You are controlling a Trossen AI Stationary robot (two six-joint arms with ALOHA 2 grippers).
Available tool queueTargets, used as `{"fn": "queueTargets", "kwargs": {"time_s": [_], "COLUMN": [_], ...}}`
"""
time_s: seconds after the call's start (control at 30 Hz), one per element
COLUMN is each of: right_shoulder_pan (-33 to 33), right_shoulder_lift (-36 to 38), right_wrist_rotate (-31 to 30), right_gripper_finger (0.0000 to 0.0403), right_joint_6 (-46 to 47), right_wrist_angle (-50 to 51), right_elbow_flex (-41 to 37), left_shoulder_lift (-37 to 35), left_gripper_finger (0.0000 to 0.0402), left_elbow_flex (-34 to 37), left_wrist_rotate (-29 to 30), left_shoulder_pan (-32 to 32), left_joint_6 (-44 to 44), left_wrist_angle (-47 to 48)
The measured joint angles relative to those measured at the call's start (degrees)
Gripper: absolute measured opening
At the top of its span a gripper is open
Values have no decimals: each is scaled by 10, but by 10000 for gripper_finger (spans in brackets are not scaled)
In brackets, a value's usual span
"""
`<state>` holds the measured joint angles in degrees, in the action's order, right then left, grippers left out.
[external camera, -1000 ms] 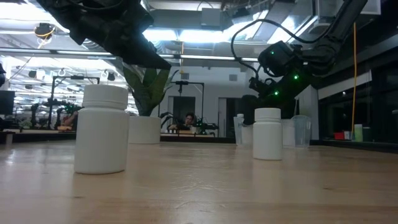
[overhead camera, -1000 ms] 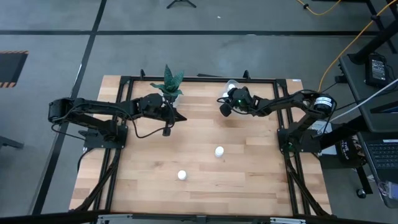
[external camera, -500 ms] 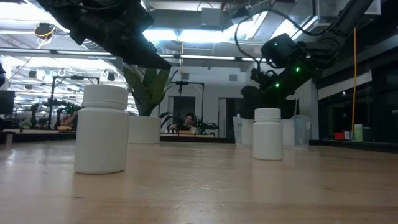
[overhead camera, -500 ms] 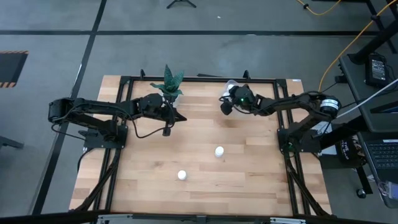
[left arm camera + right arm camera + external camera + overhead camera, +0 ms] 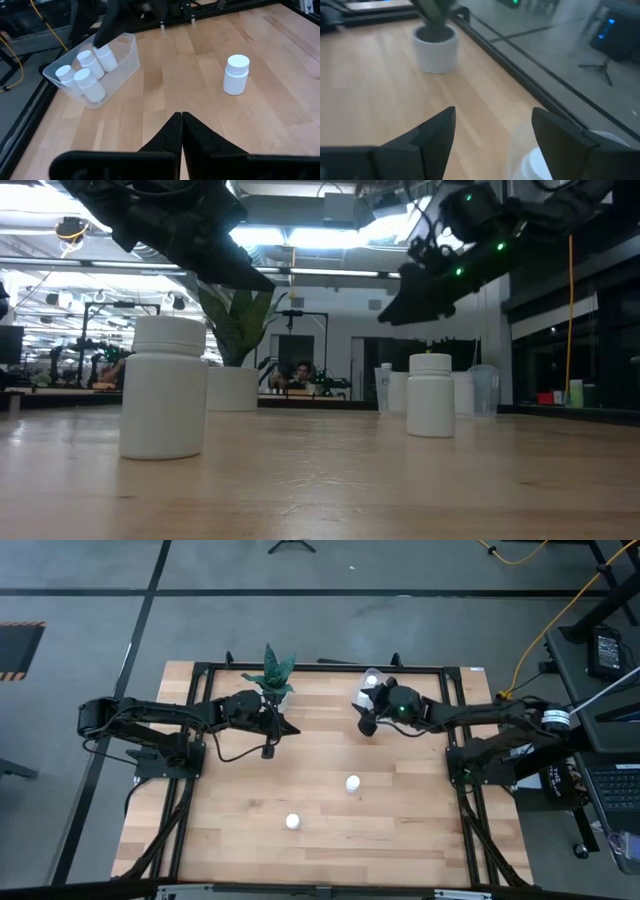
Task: Pick and place pill bottles into a basket
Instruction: Put the white pill bottle into the transparent bin
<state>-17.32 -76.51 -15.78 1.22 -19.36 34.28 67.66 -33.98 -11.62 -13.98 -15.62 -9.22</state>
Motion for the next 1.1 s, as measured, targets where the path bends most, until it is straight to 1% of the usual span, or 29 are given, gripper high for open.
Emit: {"fn": "queueTargets", "kwargs": {"time_s": [0.17,0.23,0.33,0.43,0.57,0.7,0.8,0.83,0.97,1.1], "right_shoulder_pan": [36,49,68,89,115,139,162,170,194,206], "right_shoulder_lift": [51,72,101,124,141,144,144,144,144,144], "right_wrist_rotate": [17,47,120,174,198,236,243,244,251,293], "right_gripper_finger": [263,262,250,219,155,83,24,12,12,4], "right_joint_6": [-8,-15,-16,-14,-15,-16,-33,-46,-76,-79], "right_wrist_angle": [63,103,168,212,236,253,260,260,265,277], "right_elbow_flex": [0,0,0,0,0,0,0,0,0,0], "left_shoulder_lift": [0,0,0,0,0,0,0,0,0,0], "left_gripper_finger": [3,6,10,12,11,6,4,4,6,2], "left_elbow_flex": [0,0,0,0,0,0,0,0,0,0], "left_wrist_rotate": [0,0,0,0,0,0,0,0,0,0], "left_shoulder_pan": [0,0,0,0,0,0,0,0,0,0], "left_joint_6": [0,0,0,0,0,0,0,0,0,0], "left_wrist_angle": [0,0,0,0,-1,-1,-1,-1,-1,-1]}}
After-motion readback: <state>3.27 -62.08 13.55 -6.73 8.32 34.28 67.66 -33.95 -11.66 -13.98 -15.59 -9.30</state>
